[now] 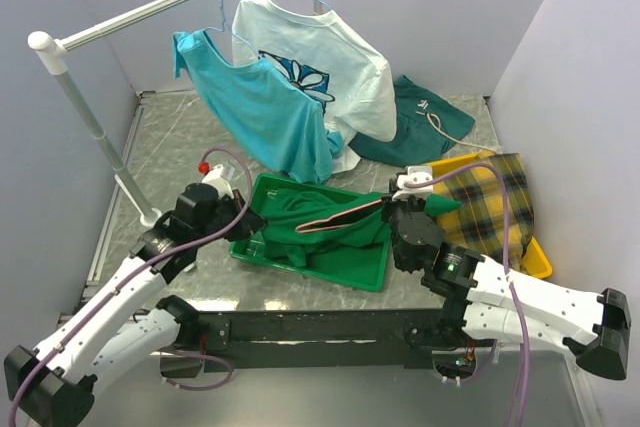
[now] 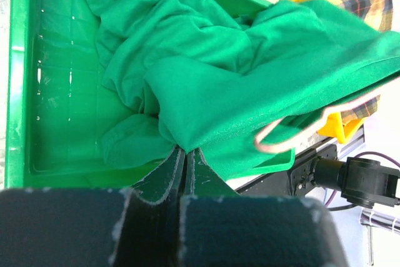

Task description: Place the t-shirt on the hanger

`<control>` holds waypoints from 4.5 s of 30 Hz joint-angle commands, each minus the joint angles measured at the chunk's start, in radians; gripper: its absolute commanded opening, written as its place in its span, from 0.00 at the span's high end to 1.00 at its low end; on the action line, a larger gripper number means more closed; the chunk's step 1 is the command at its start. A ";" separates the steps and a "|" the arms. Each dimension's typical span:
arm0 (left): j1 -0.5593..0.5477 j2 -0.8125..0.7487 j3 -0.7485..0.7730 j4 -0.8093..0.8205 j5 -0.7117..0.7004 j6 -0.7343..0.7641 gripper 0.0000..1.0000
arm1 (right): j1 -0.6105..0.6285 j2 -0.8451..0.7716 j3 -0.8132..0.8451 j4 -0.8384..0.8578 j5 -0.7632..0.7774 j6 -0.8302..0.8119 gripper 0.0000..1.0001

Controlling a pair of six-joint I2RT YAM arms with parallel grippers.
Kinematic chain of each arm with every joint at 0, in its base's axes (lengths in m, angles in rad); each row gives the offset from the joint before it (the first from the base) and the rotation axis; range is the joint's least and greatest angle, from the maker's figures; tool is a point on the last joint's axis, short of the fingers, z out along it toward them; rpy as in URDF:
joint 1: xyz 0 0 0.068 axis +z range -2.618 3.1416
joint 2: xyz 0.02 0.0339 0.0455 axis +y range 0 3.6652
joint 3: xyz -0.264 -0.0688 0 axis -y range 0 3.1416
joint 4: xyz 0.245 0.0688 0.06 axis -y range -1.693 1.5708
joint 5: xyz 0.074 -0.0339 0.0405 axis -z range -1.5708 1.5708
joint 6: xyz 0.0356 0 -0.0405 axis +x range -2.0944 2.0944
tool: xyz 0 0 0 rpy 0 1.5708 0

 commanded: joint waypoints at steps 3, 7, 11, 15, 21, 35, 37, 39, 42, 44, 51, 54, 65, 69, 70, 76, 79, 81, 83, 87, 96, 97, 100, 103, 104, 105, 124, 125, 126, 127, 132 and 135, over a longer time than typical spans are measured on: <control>0.009 -0.113 0.046 -0.026 -0.062 0.022 0.99 | -0.001 0.035 0.023 0.007 0.122 0.000 1.00; 0.009 -0.171 0.087 -0.045 -0.100 0.048 0.99 | 0.001 0.035 0.028 0.001 0.115 0.025 1.00; 0.007 -0.185 0.110 -0.026 -0.123 0.069 0.99 | 0.002 0.037 0.040 0.004 0.077 0.011 1.00; 0.007 -0.230 0.095 0.052 -0.117 0.080 0.99 | 0.001 0.079 0.065 -0.036 0.118 0.051 1.00; 0.007 -0.188 0.058 0.062 -0.117 0.111 0.98 | 0.010 0.022 0.057 -0.051 0.027 0.098 1.00; 0.009 0.022 0.053 0.074 -0.050 0.120 0.46 | 0.030 -0.025 0.017 -0.045 -0.127 0.155 1.00; 0.009 0.002 0.078 0.053 -0.044 0.128 0.43 | 0.028 -0.014 0.016 -0.048 -0.121 0.158 1.00; 0.007 -0.016 0.098 0.012 -0.027 0.146 0.49 | 0.028 -0.005 0.019 -0.048 -0.121 0.161 1.00; 0.003 -0.041 0.137 -0.048 0.018 0.178 0.51 | 0.028 0.011 0.025 -0.050 -0.115 0.163 1.00; -0.026 -0.058 0.157 -0.074 0.016 0.198 0.51 | 0.028 0.020 0.028 -0.051 -0.113 0.163 1.00; -0.322 0.000 0.210 -0.145 -0.172 0.231 0.56 | 0.030 0.041 0.040 -0.051 -0.115 0.166 1.00; -0.433 0.068 0.233 -0.171 -0.296 0.221 0.57 | 0.030 0.044 0.046 -0.056 -0.109 0.167 1.00; -0.491 0.154 0.280 -0.194 -0.401 0.254 0.60 | 0.030 0.043 0.063 -0.070 -0.112 0.157 1.00; -0.497 0.172 0.274 -0.168 -0.387 0.263 0.61 | 0.030 0.044 0.065 -0.071 -0.112 0.155 1.00; -0.499 0.177 0.274 -0.162 -0.377 0.270 0.62 | 0.031 0.044 0.065 -0.071 -0.110 0.155 1.00; -0.502 0.197 0.276 -0.116 -0.317 0.283 0.63 | 0.030 0.047 0.066 -0.071 -0.110 0.149 1.00; -0.502 0.209 0.279 -0.108 -0.309 0.286 0.64 | 0.031 0.044 0.069 -0.073 -0.110 0.149 1.00; -0.502 0.218 0.277 -0.099 -0.304 0.287 0.65 | 0.030 0.044 0.068 -0.071 -0.110 0.149 1.00; -0.502 0.229 0.274 -0.090 -0.301 0.287 0.69 | 0.030 0.041 0.068 -0.073 -0.110 0.149 1.00; -0.502 0.237 0.268 -0.079 -0.304 0.287 0.81 | 0.031 0.037 0.066 -0.074 -0.110 0.147 1.00; -0.502 0.214 0.280 0.002 -0.271 0.309 0.99 | 0.037 0.052 0.091 -0.076 -0.115 0.140 1.00; -0.502 0.215 0.285 0.011 -0.266 0.312 0.99 | 0.039 0.051 0.096 -0.073 -0.118 0.134 1.00; -0.502 0.220 0.312 0.022 -0.268 0.333 0.99 | 0.045 0.047 0.114 -0.053 -0.124 0.098 1.00; -0.502 0.212 0.343 0.037 -0.277 0.359 0.99 | 0.051 0.047 0.135 -0.042 -0.132 0.065 1.00; -0.502 0.209 0.358 0.056 -0.274 0.367 0.99 | 0.053 0.044 0.151 -0.044 -0.135 0.059 1.00; -0.502 0.208 0.363 0.065 -0.272 0.381 0.99 | 0.057 0.043 0.158 -0.042 -0.148 0.054 1.00; -0.459 0.295 0.844 0.234 -0.249 0.448 0.99 | 0.129 0.264 0.757 -0.020 -0.139 -0.268 1.00; -0.454 0.306 0.878 0.226 -0.261 0.451 0.99 | 0.132 0.276 0.808 -0.051 -0.154 -0.302 1.00; -0.454 0.316 0.910 0.220 -0.274 0.458 0.99 | 0.137 0.297 0.856 -0.056 -0.173 -0.323 1.00; -0.451 0.332 0.961 0.214 -0.280 0.462 0.99 | 0.157 0.311 0.944 -0.059 -0.175 -0.371 1.00; -0.448 0.341 0.998 0.202 -0.254 0.471 0.95 | 0.175 0.379 1.090 -0.174 -0.210 -0.370 1.00; -0.447 0.298 0.905 0.198 -0.261 0.464 0.70 | 0.169 0.344 0.921 -0.100 -0.193 -0.359 1.00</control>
